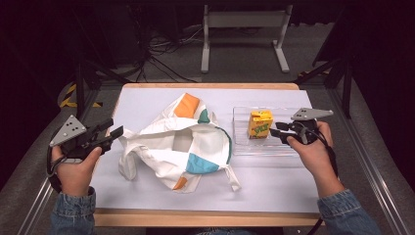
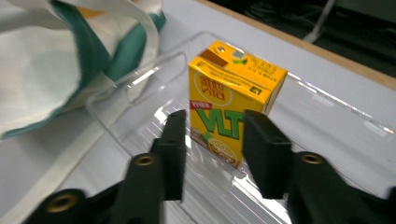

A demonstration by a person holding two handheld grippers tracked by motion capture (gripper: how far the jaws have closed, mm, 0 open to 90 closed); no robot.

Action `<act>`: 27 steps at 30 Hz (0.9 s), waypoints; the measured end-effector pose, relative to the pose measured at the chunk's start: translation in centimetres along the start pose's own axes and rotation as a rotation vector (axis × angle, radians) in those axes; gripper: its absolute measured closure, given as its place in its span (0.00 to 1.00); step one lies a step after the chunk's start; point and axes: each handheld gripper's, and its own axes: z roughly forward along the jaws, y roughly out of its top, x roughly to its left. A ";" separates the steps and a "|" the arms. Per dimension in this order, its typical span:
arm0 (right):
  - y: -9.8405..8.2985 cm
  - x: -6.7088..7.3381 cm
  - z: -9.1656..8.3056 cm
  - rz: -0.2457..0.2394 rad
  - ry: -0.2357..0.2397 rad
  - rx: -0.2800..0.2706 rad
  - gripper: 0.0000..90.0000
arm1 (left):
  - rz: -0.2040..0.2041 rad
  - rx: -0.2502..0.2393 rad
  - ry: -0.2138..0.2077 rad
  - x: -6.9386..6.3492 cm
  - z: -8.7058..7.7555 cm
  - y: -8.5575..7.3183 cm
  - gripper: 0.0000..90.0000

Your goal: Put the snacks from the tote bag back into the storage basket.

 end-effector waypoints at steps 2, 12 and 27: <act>-0.2 0.2 -1.8 -0.017 0.048 -0.066 0.42 | -0.004 0.008 -0.008 -0.2 -0.1 0.0 0.58; -2.1 -0.2 -7.3 -0.050 0.120 -0.273 0.21 | -0.015 0.017 -0.049 -0.9 -0.5 -0.6 0.57; -6.4 0.2 -8.9 -0.041 0.107 -0.318 0.20 | -0.083 0.043 -0.097 -3.2 -1.3 -4.7 0.55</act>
